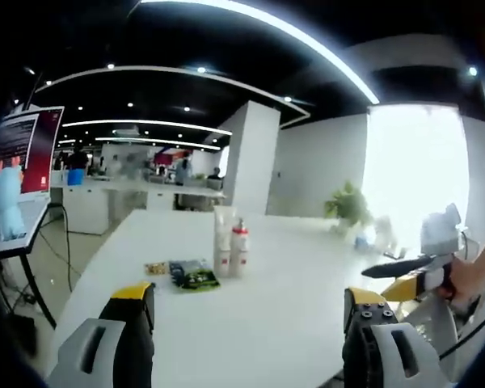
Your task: Arrange the skincare products in the storage area until every visible bottle or jar stands upright without overlapping.
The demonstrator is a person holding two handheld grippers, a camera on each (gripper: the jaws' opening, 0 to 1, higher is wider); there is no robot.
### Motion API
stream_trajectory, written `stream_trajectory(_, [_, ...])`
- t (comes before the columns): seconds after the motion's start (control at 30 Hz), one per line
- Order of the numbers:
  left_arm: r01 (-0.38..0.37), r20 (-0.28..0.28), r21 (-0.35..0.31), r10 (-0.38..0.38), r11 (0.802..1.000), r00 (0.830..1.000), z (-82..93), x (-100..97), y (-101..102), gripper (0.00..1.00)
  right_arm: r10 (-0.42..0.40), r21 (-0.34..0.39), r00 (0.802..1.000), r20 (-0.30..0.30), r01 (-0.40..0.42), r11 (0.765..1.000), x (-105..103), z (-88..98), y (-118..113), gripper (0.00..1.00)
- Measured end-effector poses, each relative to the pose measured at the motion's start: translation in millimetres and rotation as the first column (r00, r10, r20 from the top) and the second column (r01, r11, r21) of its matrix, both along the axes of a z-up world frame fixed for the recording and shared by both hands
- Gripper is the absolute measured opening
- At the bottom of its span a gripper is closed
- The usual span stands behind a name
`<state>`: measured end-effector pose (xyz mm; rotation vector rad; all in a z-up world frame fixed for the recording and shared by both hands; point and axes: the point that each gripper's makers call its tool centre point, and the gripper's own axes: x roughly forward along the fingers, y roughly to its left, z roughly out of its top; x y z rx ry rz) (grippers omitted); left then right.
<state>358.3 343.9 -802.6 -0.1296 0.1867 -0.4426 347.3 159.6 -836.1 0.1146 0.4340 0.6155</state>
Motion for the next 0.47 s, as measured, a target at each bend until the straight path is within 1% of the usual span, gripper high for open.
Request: stream_trajectory(0.47, [0.009, -0.017, 0.021, -0.008, 1.000, 1.000, -4.4, -0.9, -3.5, 1.00, -0.007, -0.009, 1.000, 0.000, 0.007, 1.000, -0.4, -1.1, -3.2, 0.97])
